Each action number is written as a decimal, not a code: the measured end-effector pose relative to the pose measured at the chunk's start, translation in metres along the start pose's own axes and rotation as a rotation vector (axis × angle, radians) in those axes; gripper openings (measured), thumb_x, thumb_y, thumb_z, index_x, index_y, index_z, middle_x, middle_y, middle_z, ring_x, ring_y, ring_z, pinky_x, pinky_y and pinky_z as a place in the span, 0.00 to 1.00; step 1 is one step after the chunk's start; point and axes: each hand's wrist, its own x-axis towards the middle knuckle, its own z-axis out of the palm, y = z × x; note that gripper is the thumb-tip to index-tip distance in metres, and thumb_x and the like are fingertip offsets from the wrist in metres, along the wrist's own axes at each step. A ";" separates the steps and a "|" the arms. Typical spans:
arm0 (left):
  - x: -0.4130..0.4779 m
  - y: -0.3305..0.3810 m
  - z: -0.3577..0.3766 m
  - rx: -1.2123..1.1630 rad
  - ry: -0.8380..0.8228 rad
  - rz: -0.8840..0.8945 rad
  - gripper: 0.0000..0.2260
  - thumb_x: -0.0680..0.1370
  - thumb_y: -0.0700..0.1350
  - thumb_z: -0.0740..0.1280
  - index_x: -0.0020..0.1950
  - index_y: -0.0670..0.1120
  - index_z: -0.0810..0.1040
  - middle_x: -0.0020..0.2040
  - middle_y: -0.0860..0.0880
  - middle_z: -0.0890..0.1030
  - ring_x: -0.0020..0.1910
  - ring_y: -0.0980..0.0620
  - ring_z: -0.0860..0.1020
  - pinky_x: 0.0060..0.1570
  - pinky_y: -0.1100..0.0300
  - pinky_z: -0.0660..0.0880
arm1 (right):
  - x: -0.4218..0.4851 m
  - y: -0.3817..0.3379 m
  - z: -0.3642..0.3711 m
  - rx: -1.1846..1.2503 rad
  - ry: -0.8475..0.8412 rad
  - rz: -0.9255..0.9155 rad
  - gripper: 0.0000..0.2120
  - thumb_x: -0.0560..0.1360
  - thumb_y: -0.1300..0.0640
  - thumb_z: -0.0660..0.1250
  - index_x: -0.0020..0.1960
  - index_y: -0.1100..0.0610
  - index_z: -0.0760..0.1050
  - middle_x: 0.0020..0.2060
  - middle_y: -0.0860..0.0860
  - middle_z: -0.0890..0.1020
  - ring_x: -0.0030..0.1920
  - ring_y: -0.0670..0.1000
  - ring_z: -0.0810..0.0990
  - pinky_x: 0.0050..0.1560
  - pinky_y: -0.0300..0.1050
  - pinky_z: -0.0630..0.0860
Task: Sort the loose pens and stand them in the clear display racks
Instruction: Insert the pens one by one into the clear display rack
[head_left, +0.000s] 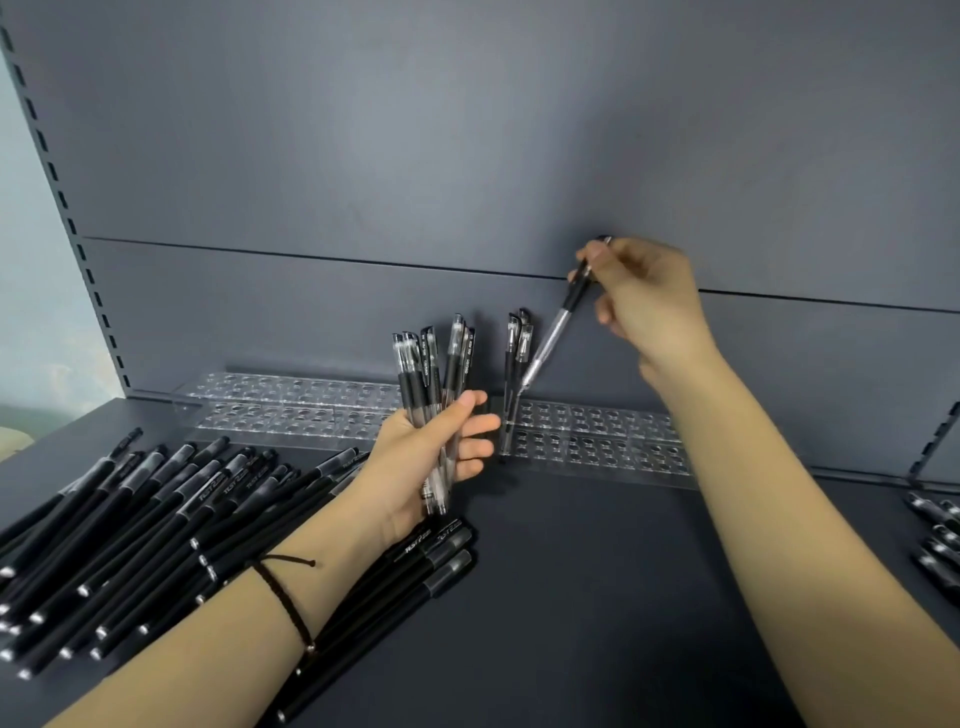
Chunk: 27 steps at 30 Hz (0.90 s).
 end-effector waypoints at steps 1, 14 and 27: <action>0.001 -0.001 0.000 0.022 0.017 -0.007 0.09 0.78 0.47 0.67 0.52 0.42 0.81 0.40 0.48 0.85 0.28 0.57 0.78 0.27 0.65 0.74 | 0.004 0.006 -0.003 -0.088 0.054 -0.049 0.12 0.80 0.57 0.63 0.38 0.52 0.76 0.37 0.56 0.83 0.22 0.44 0.68 0.29 0.38 0.66; 0.004 -0.005 0.001 0.132 0.041 -0.036 0.22 0.72 0.53 0.70 0.58 0.39 0.74 0.45 0.44 0.86 0.28 0.55 0.71 0.23 0.66 0.66 | -0.001 0.042 0.005 -0.383 -0.179 -0.089 0.17 0.79 0.52 0.66 0.38 0.64 0.76 0.23 0.53 0.74 0.23 0.40 0.71 0.35 0.26 0.67; 0.003 -0.004 0.004 0.158 -0.019 -0.047 0.09 0.78 0.48 0.67 0.46 0.43 0.74 0.42 0.43 0.86 0.26 0.55 0.71 0.22 0.66 0.65 | -0.006 0.040 0.009 -0.565 -0.410 -0.206 0.14 0.81 0.55 0.61 0.41 0.61 0.78 0.23 0.47 0.72 0.28 0.47 0.72 0.42 0.46 0.76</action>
